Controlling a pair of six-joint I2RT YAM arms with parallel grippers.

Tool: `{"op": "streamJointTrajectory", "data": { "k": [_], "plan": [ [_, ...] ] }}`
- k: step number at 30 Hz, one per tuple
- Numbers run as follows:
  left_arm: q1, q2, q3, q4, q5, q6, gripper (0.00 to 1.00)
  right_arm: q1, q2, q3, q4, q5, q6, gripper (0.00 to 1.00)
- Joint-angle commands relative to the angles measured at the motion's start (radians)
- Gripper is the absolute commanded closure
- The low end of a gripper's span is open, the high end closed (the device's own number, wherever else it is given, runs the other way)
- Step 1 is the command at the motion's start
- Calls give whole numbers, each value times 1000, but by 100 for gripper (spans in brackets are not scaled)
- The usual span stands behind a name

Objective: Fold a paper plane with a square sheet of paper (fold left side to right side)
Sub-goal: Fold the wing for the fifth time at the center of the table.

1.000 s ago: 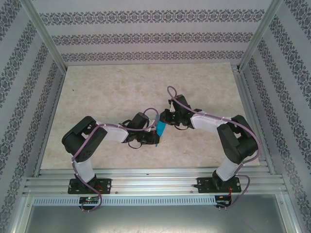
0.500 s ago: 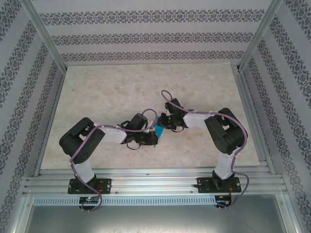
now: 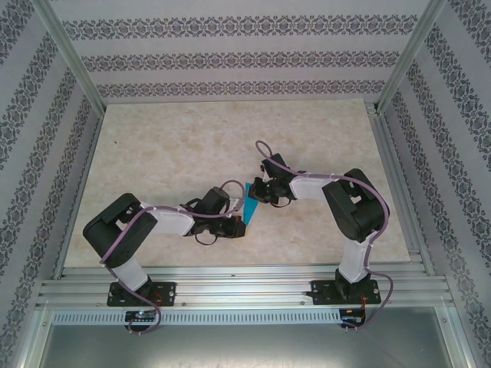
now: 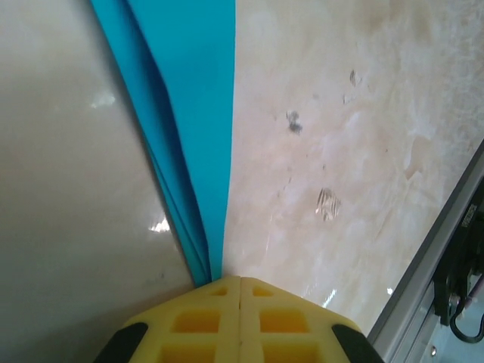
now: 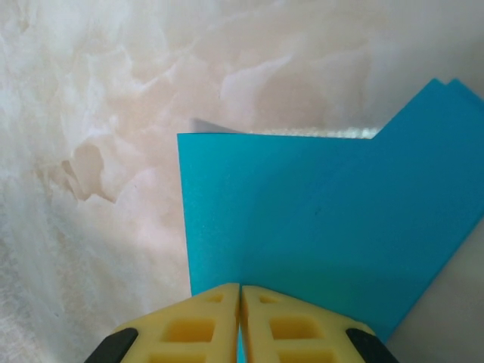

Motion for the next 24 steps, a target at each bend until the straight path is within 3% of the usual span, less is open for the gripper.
{"op": "streamJointTrajectory", "data": {
  "k": [1, 6, 12, 24],
  "plan": [
    [-38, 9, -82, -256, 34, -14, 94, -27, 63, -2, -14, 107, -16, 89],
    [-21, -58, -46, -273, 38, -30, 95, -27, 45, -3, 29, 74, -17, 89],
    [74, -168, 96, -334, 58, -8, 94, -24, 17, 9, 5, 80, -23, 88],
    [87, 75, 308, -283, 76, 47, 95, -7, 14, -18, 48, 62, 11, 88]
  ]
}}
